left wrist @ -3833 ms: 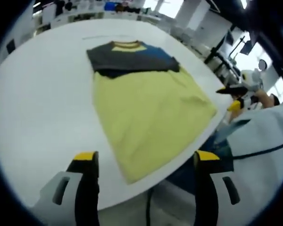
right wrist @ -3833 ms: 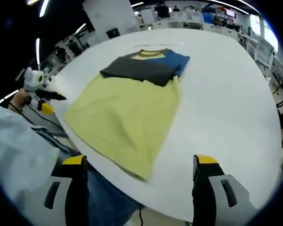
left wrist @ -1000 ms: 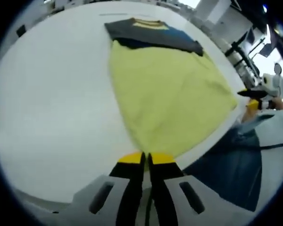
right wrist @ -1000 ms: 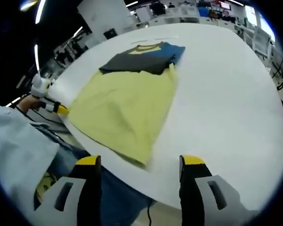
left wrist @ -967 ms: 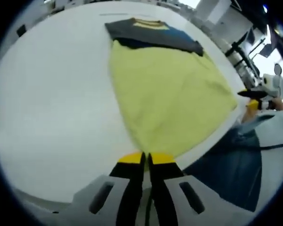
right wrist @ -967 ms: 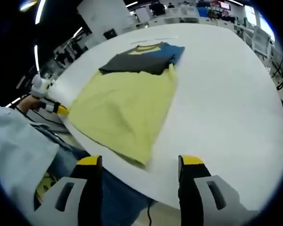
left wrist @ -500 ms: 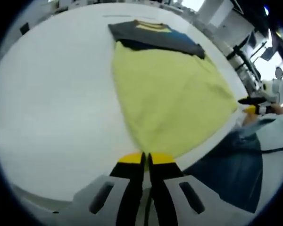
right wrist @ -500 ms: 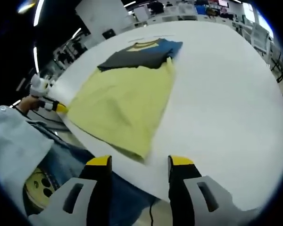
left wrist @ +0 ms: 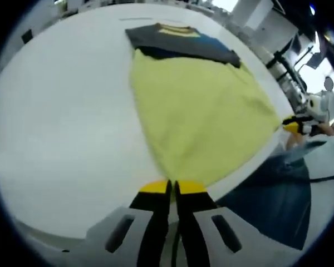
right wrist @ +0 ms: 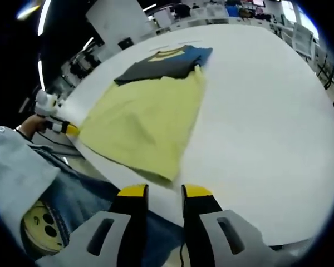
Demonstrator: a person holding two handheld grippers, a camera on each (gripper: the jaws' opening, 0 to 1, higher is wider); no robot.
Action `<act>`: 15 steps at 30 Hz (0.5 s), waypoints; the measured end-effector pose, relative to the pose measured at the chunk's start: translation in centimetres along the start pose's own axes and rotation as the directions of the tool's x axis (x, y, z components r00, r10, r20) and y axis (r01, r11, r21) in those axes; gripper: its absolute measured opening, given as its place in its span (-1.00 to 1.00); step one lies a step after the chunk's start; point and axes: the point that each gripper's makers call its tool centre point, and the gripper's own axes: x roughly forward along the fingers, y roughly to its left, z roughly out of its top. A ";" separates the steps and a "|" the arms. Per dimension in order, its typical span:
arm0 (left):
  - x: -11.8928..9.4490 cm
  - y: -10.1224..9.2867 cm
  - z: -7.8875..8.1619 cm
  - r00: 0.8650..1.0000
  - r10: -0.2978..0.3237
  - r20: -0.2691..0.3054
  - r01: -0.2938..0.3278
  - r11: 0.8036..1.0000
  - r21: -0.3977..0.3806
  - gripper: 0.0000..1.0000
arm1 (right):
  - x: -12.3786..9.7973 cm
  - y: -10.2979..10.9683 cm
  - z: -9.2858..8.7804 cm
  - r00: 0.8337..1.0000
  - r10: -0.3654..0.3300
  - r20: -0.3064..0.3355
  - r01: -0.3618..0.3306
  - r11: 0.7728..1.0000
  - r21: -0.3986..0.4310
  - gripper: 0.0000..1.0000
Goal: Fold the garment on the visible template until the final outline fits inside the template.
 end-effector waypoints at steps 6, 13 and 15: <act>0.0 0.0 0.0 1.000 -0.001 0.013 0.001 1.000 -0.009 -0.99 | -0.1 -0.4 0.2 1.000 -0.014 0.021 0.013 1.000 0.019 -0.67; 0.0 0.0 0.0 1.000 0.003 0.017 -0.003 1.000 -0.005 -0.99 | 0.1 -0.3 0.5 0.999 -0.023 0.038 0.023 1.000 0.018 -0.73; 0.0 0.0 0.0 1.000 0.003 0.018 -0.003 1.000 -0.006 -0.99 | 0.4 -0.1 0.5 0.999 -0.019 0.041 0.018 1.000 0.017 -0.77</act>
